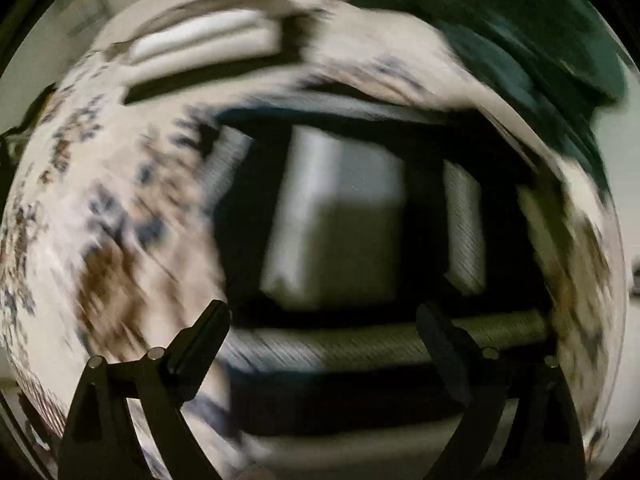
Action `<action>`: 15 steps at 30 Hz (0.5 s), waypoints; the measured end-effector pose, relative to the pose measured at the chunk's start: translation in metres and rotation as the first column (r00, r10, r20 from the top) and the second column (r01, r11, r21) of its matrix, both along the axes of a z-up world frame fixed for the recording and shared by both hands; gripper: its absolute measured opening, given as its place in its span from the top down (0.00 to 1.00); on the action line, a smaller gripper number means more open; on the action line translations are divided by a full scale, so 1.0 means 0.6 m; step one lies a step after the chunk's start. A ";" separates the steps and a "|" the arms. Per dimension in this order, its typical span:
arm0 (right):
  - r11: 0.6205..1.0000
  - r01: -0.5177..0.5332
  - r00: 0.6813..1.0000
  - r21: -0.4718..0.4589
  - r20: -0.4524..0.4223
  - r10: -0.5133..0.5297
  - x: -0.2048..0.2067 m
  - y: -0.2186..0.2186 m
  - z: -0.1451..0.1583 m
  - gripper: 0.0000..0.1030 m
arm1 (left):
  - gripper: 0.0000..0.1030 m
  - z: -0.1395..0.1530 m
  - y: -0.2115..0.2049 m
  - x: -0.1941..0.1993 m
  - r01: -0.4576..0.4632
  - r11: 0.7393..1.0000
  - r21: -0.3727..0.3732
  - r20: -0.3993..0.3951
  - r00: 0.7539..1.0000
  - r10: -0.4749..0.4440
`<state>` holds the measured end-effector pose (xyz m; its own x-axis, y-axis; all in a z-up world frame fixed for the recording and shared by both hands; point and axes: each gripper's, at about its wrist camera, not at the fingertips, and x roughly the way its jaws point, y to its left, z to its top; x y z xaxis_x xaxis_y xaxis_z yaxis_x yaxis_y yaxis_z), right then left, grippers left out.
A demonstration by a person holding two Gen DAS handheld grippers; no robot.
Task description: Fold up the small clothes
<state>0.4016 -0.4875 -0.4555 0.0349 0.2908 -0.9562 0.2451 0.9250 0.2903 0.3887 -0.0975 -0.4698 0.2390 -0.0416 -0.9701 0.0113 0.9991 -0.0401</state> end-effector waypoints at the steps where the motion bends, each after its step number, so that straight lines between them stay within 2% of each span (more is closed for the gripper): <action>1: 0.999 -0.035 0.999 0.002 -0.015 0.035 -0.010 -0.020 0.007 0.11 | 0.08 -0.002 -0.045 -0.034 0.023 1.000 -0.015 -0.025 0.999 -0.024; 5: 0.982 -0.190 0.980 0.005 -0.059 0.190 -0.010 -0.090 0.010 0.11 | 0.08 -0.031 -0.202 -0.167 0.036 0.996 -0.078 -0.148 0.988 -0.047; 8: 0.970 -0.242 0.969 -0.007 -0.044 0.241 0.015 -0.139 0.000 0.14 | 0.08 -0.081 -0.317 -0.257 0.029 0.994 -0.103 -0.265 0.963 -0.055; 11: 0.956 -0.294 0.955 0.014 -0.020 0.294 0.052 -0.168 -0.021 0.53 | 0.08 -0.124 -0.408 -0.319 0.017 0.992 -0.126 -0.341 0.938 -0.060; 12: 0.955 -0.296 0.955 0.024 -0.021 0.297 0.063 -0.173 -0.030 0.53 | 0.08 -0.138 -0.434 -0.333 0.019 0.993 -0.119 -0.355 0.933 -0.061; 15: 0.957 -0.239 0.969 0.163 -0.018 0.245 0.121 -0.185 -0.077 0.52 | 0.08 -0.167 -0.485 -0.351 0.031 0.995 -0.099 -0.361 0.930 -0.065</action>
